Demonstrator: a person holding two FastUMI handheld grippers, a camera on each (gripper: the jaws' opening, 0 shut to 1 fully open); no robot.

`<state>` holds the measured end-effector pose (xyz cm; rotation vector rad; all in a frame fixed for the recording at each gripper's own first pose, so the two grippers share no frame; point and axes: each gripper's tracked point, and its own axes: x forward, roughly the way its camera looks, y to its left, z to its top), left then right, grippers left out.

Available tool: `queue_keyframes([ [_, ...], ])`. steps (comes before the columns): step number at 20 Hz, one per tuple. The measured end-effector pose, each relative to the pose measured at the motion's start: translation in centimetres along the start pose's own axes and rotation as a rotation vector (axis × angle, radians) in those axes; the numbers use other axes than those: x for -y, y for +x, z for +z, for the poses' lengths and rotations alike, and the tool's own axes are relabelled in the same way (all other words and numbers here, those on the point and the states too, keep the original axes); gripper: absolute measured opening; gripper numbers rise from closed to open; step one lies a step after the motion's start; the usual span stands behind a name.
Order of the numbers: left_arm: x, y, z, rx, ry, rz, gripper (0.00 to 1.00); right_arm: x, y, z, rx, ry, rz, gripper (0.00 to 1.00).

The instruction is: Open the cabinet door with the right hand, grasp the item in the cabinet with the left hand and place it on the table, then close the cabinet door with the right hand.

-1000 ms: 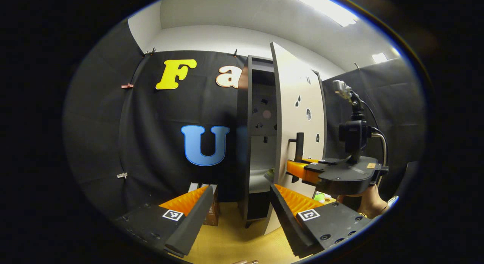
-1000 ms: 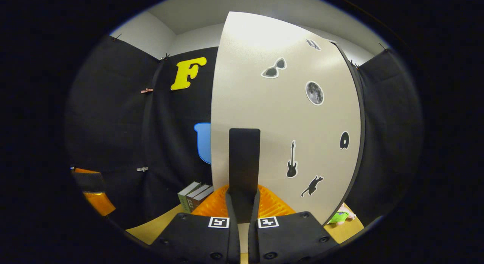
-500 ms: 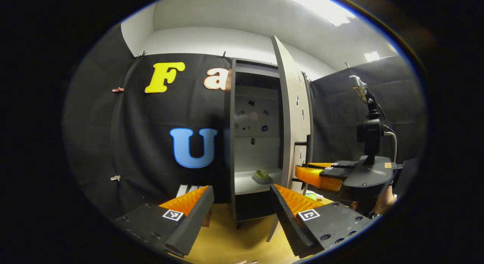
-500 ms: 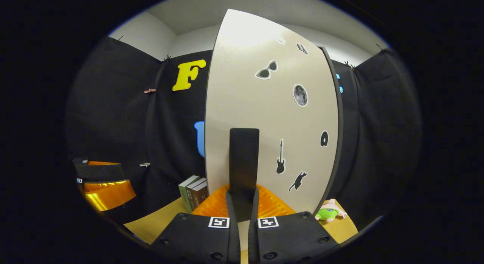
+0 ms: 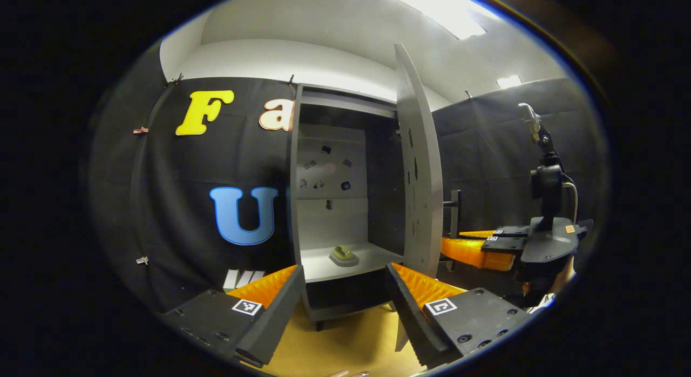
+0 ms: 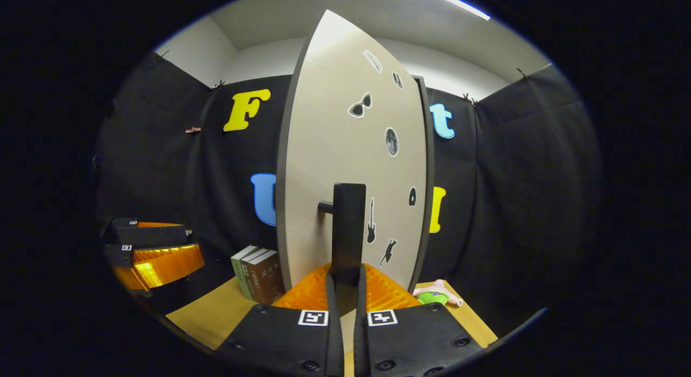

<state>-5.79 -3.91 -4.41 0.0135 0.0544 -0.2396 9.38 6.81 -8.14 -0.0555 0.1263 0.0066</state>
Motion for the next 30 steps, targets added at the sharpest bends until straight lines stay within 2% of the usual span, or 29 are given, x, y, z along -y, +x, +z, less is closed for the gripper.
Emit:
queue_keyframes([
  [4, 2.0, 0.9, -0.5, -0.01, 0.02, -0.054, 0.94, 2.2, -0.5, 0.1, 0.007, -0.017, -0.069, 0.11],
  [7, 3.9, 1.9, -0.9, -0.014, 0.011, -0.085, 0.94, 5.5, -1.7, 0.0, 0.017, -0.056, -0.122, 0.11],
  [11, 6.3, 4.6, -1.0, -0.021, -0.001, -0.091, 0.94, 10.0, -3.0, 0.2, 0.01, -0.091, -0.138, 0.1],
  [14, 8.4, 7.6, -1.3, -0.033, -0.017, -0.087, 0.94, 12.8, -3.3, 0.3, 0.005, -0.074, -0.102, 0.1],
  [17, 10.5, 10.6, -1.3, -0.031, -0.024, -0.081, 0.94, 15.3, -3.3, 0.3, -0.003, 0.008, -0.05, 0.08],
  [20, 12.4, 13.2, -2.0, -0.025, -0.052, -0.076, 0.94, 18.3, -3.6, 0.9, 0.014, 0.036, -0.035, 0.06],
  [22, 12.7, 15.2, -2.6, -0.03, -0.064, -0.057, 0.92, 18.3, -3.9, 1.3, 0.035, 0.056, 0.03, 0.05],
  [24, 12.4, 17.4, -3.0, -0.042, -0.055, -0.028, 0.94, 17.4, -3.9, 2.0, 0.063, 0.062, 0.104, 0.06],
  [28, 9.4, 22.2, -3.1, -0.06, -0.013, 0.055, 0.93, 18.0, -4.5, 2.2, 0.068, 0.074, 0.164, 0.12],
  [30, 7.0, 24.5, -2.3, -0.056, 0.014, 0.106, 0.93, 17.8, -4.9, 2.3, 0.054, 0.092, 0.208, 0.1],
])
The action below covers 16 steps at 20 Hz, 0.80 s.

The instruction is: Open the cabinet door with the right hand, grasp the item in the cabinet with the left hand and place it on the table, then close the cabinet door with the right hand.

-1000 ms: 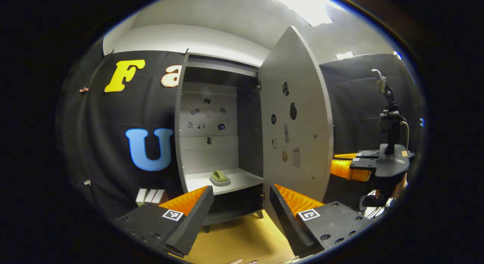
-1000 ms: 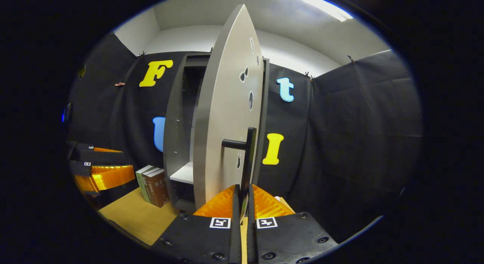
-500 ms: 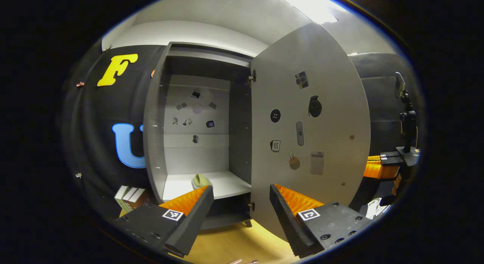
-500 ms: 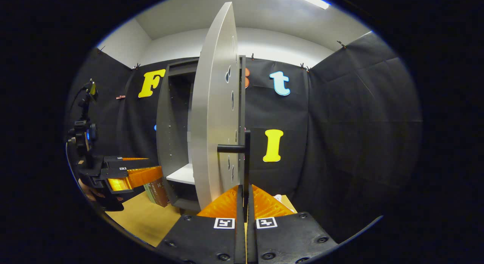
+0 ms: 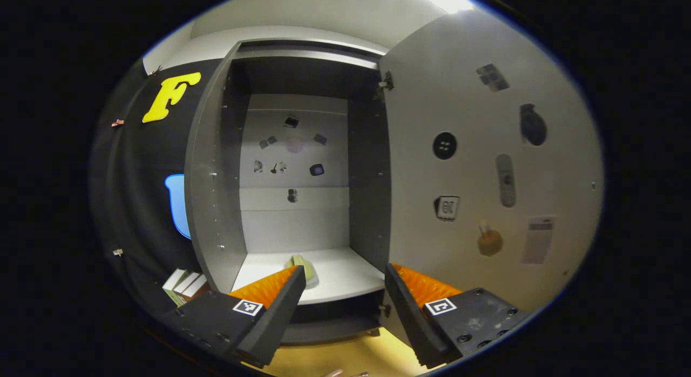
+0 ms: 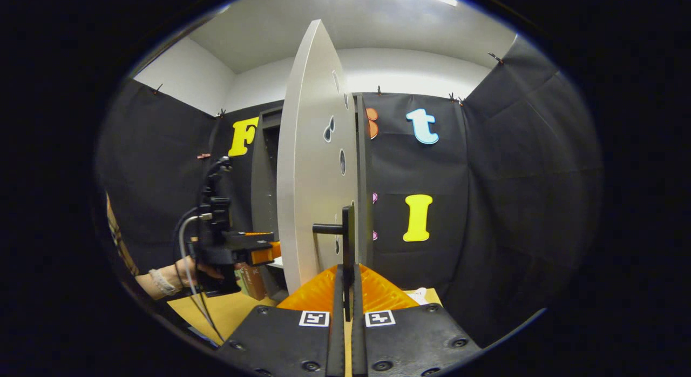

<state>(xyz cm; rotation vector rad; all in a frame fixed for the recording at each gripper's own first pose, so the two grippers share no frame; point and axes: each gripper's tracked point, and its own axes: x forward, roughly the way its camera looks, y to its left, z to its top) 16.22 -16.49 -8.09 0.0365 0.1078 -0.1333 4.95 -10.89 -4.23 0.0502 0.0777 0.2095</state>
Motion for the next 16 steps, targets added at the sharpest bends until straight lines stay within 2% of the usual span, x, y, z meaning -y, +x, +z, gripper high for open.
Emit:
queue_keyframes([
  [3, -2.5, 4.0, 0.8, 0.001, 0.018, 0.049, 0.91, 2.3, -2.4, 0.2, -0.003, -0.072, -0.047, 0.07],
  [5, -3.3, 6.5, -0.1, -0.035, -0.01, 0.043, 0.93, 3.5, -4.1, 0.1, 0.003, -0.067, -0.087, 0.06],
  [6, -3.7, 7.6, -0.7, -0.059, -0.037, 0.044, 0.92, 4.5, -4.4, 0.1, 0.005, -0.065, -0.115, 0.05],
  [9, -5.1, 10.8, -2.9, -0.132, -0.098, 0.068, 0.93, 9.8, -4.4, 0.2, 0.011, -0.099, -0.254, 0.07],
  [11, -6.3, 12.7, -4.1, -0.174, -0.08, 0.087, 0.93, 13.1, -4.4, -0.3, 0.018, -0.093, -0.349, 0.37],
  [14, -7.8, 15.3, -6.3, -0.245, -0.056, 0.099, 0.93, 17.9, -4.8, -1.6, -0.003, -0.096, -0.5, 0.77],
  [15, -7.8, 16.1, -7.2, -0.276, -0.068, 0.094, 0.93, 19.3, -5.2, -1.9, -0.011, -0.108, -0.544, 0.86],
  [16, -8.2, 16.8, -8.1, -0.304, -0.085, 0.093, 0.93, 20.3, -5.4, -2.3, -0.017, -0.116, -0.576, 0.86],
])
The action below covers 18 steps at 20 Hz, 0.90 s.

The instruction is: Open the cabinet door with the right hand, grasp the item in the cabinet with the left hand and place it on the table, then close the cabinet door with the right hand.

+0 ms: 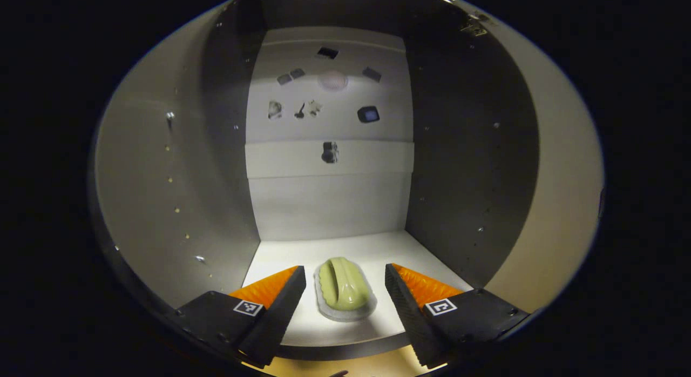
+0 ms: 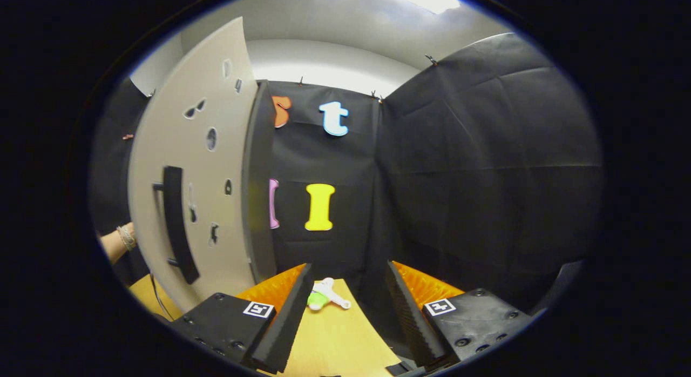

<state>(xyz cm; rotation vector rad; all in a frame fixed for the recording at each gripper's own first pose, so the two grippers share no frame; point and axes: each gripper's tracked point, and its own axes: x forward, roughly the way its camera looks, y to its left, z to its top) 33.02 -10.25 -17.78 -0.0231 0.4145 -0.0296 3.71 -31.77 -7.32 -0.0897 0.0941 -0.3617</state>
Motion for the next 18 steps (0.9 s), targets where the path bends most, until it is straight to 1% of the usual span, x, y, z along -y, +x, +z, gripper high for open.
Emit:
queue_keyframes([
  [1, -0.2, 1.0, -0.4, -0.021, -0.011, 0.002, 0.93, 0.6, 0.7, -0.5, -0.007, -0.001, -0.02, 0.82],
  [2, -0.4, 1.8, -0.9, -0.039, -0.021, 0.003, 0.93, 0.9, 1.0, -0.9, -0.012, 0.005, -0.027, 0.87],
  [4, -0.7, 3.3, -1.5, -0.066, -0.031, 0.008, 0.93, 1.0, 2.0, -1.6, -0.024, 0.031, -0.029, 0.9],
  [5, -0.9, 3.8, -1.8, -0.076, -0.024, 0.016, 0.93, 1.0, 2.5, -1.9, -0.032, 0.045, -0.029, 0.96],
  [6, -0.9, 4.3, -2.0, -0.087, -0.011, 0.022, 0.93, 1.0, 3.0, -2.4, -0.041, 0.057, -0.029, 0.94],
  [7, -1.0, 4.6, -2.0, -0.094, -0.001, 0.026, 0.93, 0.9, 3.3, -2.5, -0.046, 0.063, -0.027, 0.94],
  [8, -1.0, 5.0, -2.1, -0.101, 0.005, 0.026, 0.92, 0.8, 3.5, -2.8, -0.049, 0.063, -0.026, 0.96],
  [10, -0.9, 5.6, -2.0, -0.115, -0.019, 0.027, 0.89, 0.9, 3.9, -3.6, -0.058, 0.055, -0.028, 0.96],
  [11, -0.8, 6.0, -2.1, -0.126, -0.043, 0.025, 0.82, 0.9, 4.1, -3.9, -0.061, 0.05, -0.032, 0.96],
  [12, -0.7, 6.3, -2.3, -0.145, -0.066, 0.023, 0.8, 1.0, 4.2, -4.1, -0.066, 0.048, -0.032, 0.96],
  [13, -0.7, 6.5, -2.5, -0.165, -0.079, 0.029, 0.72, 0.8, 4.4, -4.4, -0.075, 0.05, -0.03, 0.96],
  [14, -1.0, 6.7, -2.7, -0.177, -0.07, 0.045, 0.67, 0.7, 4.5, -4.6, -0.084, 0.055, -0.027, 0.96],
  [15, -1.3, 6.8, -2.6, -0.178, -0.058, 0.064, 0.53, 0.6, 4.5, -5.1, -0.092, 0.06, -0.024, 0.96],
  [16, -1.4, 6.8, -2.6, -0.18, -0.04, 0.077, 0.44, 0.6, 4.6, -5.3, -0.102, 0.064, -0.022, 0.96],
  [17, -1.2, 6.8, -2.7, -0.186, -0.023, 0.081, 0.29, 0.6, 4.6, -5.7, -0.111, 0.068, -0.02, 0.96],
  [18, -1.2, 6.8, -2.7, -0.192, -0.01, 0.086, 0.3, 0.6, 4.6, -6.0, -0.118, 0.071, -0.015, 0.96],
])
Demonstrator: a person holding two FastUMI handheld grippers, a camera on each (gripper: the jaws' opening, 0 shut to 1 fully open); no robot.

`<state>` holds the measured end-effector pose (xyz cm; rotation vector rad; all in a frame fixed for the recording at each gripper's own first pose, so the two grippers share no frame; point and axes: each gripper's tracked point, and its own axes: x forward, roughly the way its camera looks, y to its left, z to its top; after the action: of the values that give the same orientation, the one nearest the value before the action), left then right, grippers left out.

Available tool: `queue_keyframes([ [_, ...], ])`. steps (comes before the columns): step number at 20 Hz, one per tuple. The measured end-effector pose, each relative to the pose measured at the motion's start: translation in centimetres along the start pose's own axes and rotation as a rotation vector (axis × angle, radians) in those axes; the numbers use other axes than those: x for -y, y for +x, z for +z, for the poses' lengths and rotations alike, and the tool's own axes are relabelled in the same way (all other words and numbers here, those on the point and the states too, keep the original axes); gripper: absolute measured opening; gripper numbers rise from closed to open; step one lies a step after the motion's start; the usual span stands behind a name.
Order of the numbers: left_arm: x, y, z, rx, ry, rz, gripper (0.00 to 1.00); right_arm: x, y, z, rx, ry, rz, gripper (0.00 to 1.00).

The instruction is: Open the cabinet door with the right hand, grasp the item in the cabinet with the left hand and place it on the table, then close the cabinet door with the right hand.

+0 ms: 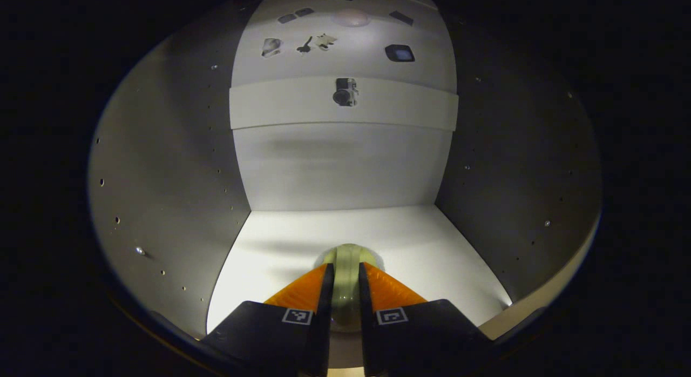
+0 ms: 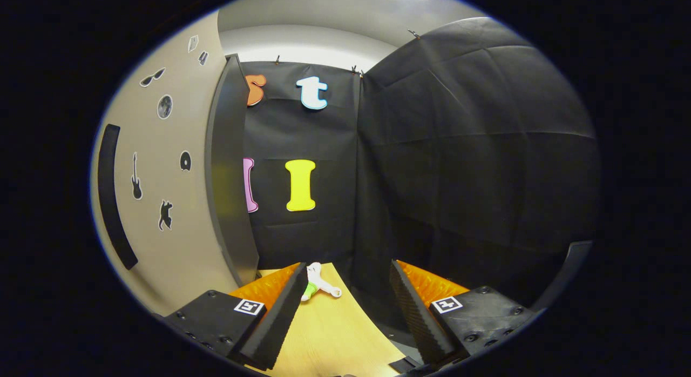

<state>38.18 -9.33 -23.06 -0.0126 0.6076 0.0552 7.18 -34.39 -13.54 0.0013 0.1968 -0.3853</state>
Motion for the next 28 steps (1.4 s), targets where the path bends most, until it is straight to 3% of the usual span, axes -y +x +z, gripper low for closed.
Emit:
queue_keyframes([
  [6, 0.3, -1.3, -0.2, 0.007, -0.043, 0.004, 0.23, -0.3, 0.4, 0.6, 0.013, 0.001, 0.034, 0.97],
  [8, 0.0, -2.5, -0.3, 0.01, -0.037, 0.014, 0.25, -0.7, 0.4, 0.9, 0.017, 0.01, 0.056, 0.96],
  [14, 0.7, -10.0, -2.2, 0.065, -0.022, 0.0, 0.24, -2.8, -0.8, 1.8, 0.037, 0.021, 0.119, 0.94],
  [15, 0.9, -11.5, -3.0, 0.068, -0.028, -0.008, 0.24, -3.2, -1.2, 1.9, 0.04, 0.019, 0.127, 0.87],
  [16, 1.3, -13.1, -4.0, 0.07, -0.038, -0.019, 0.24, -3.9, -1.9, 2.1, 0.042, 0.023, 0.141, 0.94],
  [23, 2.1, -22.8, -13.3, 0.041, -0.112, -0.079, 0.24, -7.5, -8.1, 3.2, 0.073, 0.008, 0.236, 0.94],
  [28, 3.5, -26.4, -19.8, 0.022, -0.083, -0.098, 0.24, -8.4, -13.1, 4.6, 0.125, -0.021, 0.256, 0.93],
])
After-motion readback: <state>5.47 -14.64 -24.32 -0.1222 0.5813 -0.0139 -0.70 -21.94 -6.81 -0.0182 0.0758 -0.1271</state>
